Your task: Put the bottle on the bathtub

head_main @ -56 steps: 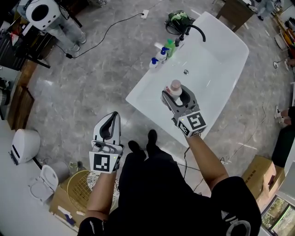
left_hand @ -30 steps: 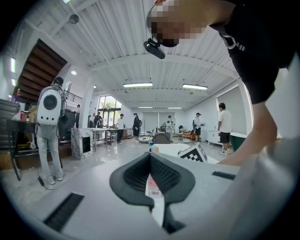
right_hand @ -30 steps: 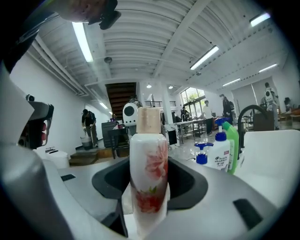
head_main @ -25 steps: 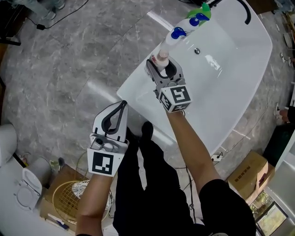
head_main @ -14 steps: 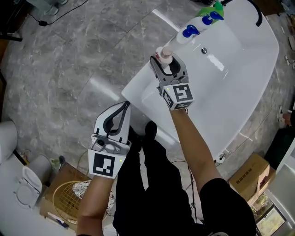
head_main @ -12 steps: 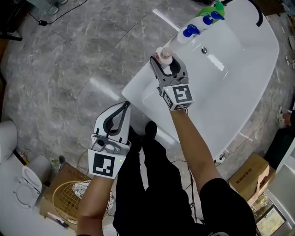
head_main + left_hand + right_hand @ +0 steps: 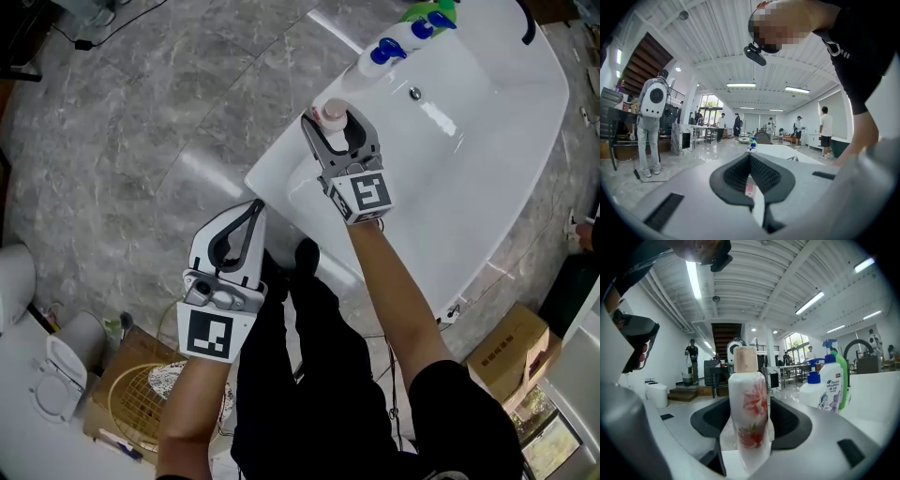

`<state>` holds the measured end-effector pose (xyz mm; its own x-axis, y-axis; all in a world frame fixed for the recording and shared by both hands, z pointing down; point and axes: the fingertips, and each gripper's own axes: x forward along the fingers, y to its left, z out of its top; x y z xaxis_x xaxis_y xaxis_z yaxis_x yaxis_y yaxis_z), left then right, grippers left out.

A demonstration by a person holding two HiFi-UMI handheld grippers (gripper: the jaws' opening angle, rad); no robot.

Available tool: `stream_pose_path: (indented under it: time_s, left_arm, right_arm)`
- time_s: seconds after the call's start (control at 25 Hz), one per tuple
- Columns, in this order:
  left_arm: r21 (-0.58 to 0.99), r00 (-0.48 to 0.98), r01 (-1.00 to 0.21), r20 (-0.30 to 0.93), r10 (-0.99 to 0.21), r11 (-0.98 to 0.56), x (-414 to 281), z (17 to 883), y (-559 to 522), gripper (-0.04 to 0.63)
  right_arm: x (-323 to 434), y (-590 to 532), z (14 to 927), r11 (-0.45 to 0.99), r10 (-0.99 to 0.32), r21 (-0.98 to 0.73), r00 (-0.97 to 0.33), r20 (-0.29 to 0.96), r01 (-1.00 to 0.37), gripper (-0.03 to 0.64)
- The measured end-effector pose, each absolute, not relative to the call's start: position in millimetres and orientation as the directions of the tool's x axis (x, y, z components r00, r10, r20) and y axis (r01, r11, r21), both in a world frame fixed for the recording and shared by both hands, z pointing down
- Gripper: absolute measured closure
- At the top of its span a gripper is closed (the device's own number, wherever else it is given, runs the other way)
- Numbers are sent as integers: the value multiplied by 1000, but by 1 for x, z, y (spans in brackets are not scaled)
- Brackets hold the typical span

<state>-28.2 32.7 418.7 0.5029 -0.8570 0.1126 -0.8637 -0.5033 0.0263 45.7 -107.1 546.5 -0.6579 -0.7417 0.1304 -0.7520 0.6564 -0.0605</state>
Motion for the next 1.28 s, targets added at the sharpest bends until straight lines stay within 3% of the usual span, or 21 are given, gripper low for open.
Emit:
stream_pose_path:
  time_s: [0.16,0.56,0.72,1.0,1.28]
  left_arm:
    - [10,502,-864,101,-859,-504,-27,415,31,588]
    - [0,516,-855,95,-851,-518,-34,377,40,588]
    - [-11,518,-853,86,-851,-521,-33,339,41,588]
    - [-67,537,-837,88,-839,-543,-28,226,52,588]
    - [-31,497,-865,70,-865,-500,-38,113,90,588]
  right_arm:
    - [39,-101,547,688,-713,-68,-691,120,-722,253]
    - [75,-73,514,618,-767,-68,-620,168,-783,244]
    - [88,-61,437,609,-784,-35,-608,123,-792,395]
    - [102,-15,248,594,-804,-4,-594,12,-804,578]
    - [116,57,90,583,-809,39,-585,-57,-811,607]
